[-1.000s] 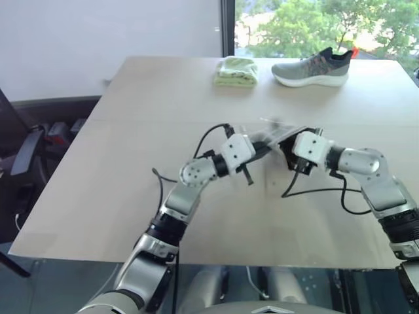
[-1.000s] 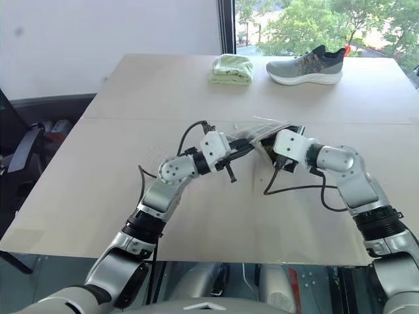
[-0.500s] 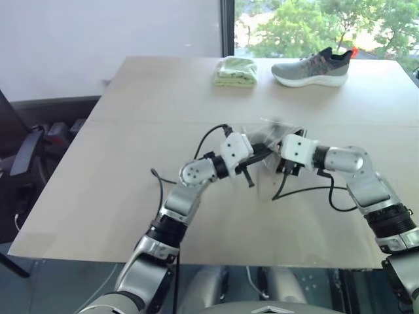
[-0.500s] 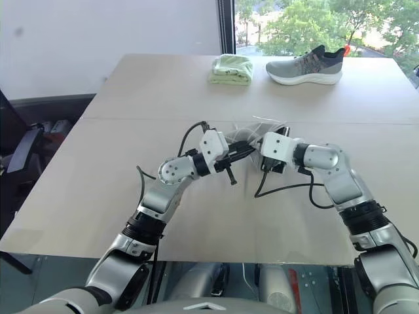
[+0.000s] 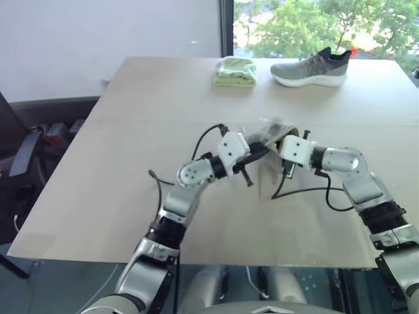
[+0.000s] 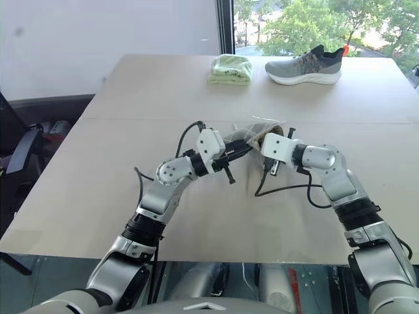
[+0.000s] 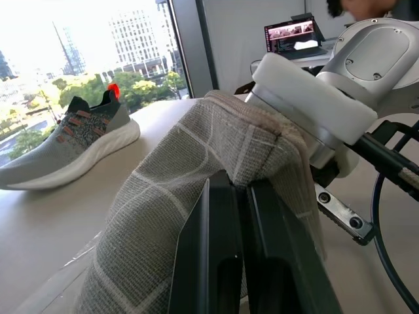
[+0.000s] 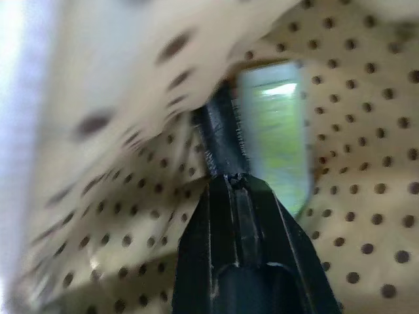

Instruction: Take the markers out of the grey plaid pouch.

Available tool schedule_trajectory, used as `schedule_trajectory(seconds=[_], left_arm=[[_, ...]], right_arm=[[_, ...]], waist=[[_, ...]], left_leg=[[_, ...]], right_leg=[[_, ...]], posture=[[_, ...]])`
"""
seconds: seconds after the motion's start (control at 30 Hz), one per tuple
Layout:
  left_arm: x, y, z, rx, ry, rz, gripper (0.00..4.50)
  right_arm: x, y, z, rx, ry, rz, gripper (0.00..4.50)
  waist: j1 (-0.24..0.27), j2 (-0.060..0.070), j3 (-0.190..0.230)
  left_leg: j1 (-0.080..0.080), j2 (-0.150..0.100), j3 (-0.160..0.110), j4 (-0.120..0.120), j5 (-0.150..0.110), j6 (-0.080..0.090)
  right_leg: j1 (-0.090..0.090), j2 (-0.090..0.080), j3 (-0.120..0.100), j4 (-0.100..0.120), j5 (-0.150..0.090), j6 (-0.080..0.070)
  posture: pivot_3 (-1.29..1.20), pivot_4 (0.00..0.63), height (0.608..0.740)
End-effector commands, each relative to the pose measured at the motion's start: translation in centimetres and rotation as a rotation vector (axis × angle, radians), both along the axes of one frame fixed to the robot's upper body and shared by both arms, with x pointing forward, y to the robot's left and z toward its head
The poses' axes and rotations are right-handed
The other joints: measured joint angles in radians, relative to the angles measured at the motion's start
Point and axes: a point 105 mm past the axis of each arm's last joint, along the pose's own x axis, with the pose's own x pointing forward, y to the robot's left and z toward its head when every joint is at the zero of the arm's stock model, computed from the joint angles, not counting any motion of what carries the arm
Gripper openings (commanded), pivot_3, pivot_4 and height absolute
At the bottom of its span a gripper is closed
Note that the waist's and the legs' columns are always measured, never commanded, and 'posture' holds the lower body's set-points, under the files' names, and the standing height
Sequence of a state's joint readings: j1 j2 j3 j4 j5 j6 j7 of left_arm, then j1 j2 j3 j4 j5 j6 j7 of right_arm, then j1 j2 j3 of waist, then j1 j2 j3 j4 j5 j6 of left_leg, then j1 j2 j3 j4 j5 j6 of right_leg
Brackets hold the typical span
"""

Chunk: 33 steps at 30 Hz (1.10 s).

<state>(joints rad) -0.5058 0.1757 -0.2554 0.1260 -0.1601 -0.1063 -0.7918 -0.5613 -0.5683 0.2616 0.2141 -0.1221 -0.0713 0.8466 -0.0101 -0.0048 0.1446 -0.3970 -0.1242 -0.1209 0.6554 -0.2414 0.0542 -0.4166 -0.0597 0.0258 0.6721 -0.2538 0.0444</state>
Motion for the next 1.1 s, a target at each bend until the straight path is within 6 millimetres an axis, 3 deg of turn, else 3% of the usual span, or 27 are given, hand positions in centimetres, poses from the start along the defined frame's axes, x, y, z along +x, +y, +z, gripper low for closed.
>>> schedule_trajectory(seconds=[0.03,0.27,0.5,0.83,0.93,1.07,1.1], left_arm=[[-0.7,0.3,1.1,0.004,-0.081,-0.024,0.00],[0.7,2.7,-1.0,0.085,-0.069,0.058,0.00],[1.1,3.6,-1.9,0.101,-0.049,0.074,0.00],[0.9,3.7,-1.8,0.034,0.025,0.048,0.00],[0.5,3.4,-1.1,-0.017,0.063,0.013,0.00],[-0.7,3.1,-0.5,-0.059,0.118,-0.049,0.00],[-1.0,3.0,-0.5,-0.063,0.131,-0.063,0.00]], right_arm=[[-0.2,-0.2,1.3,0.015,-0.038,0.003,0.09],[-2.1,-1.7,3.7,0.072,-0.006,0.032,0.09],[-4.8,-2.2,5.1,0.123,0.067,0.102,0.09],[-4.0,-3.1,5.2,0.102,0.048,0.015,0.09],[-3.6,-2.9,5.5,0.063,0.032,0.013,0.86],[-3.3,-3.0,6.0,-0.023,0.007,0.012,2.74],[-3.4,-3.0,6.2,-0.044,0.008,0.021,2.74]], waist=[[0.000,0.000,0.000],[0.004,0.000,0.000],[0.007,0.000,0.000],[0.009,0.000,0.000],[0.007,0.000,0.000],[0.007,0.000,0.000],[0.007,0.000,0.000]], left_leg=[[0.000,0.000,0.000,0.000,0.000,0.000],[0.000,0.000,0.000,0.000,0.000,0.000],[0.000,0.000,0.000,-0.001,0.000,0.000],[0.000,0.000,-0.001,-0.001,0.000,0.000],[0.000,0.000,-0.001,-0.001,0.000,0.000],[0.000,0.000,-0.001,-0.001,0.000,0.000],[0.000,0.000,-0.001,-0.001,0.000,0.000]], right_leg=[[0.000,0.000,0.000,0.000,0.000,0.000],[0.000,0.000,0.000,-0.001,0.000,0.000],[0.001,0.000,0.000,-0.002,0.000,0.000],[0.001,-0.001,-0.001,-0.002,0.000,0.000],[0.001,-0.001,-0.001,-0.002,0.000,0.000],[0.001,-0.001,-0.001,-0.002,0.000,0.000],[0.001,-0.001,-0.001,-0.002,0.000,0.000]], posture=[[0.00,0.150,0.740],[0.00,0.150,0.740],[0.00,0.150,0.740],[0.00,0.150,0.740],[0.00,0.150,0.740],[0.00,0.150,0.740],[0.00,0.150,0.740]])
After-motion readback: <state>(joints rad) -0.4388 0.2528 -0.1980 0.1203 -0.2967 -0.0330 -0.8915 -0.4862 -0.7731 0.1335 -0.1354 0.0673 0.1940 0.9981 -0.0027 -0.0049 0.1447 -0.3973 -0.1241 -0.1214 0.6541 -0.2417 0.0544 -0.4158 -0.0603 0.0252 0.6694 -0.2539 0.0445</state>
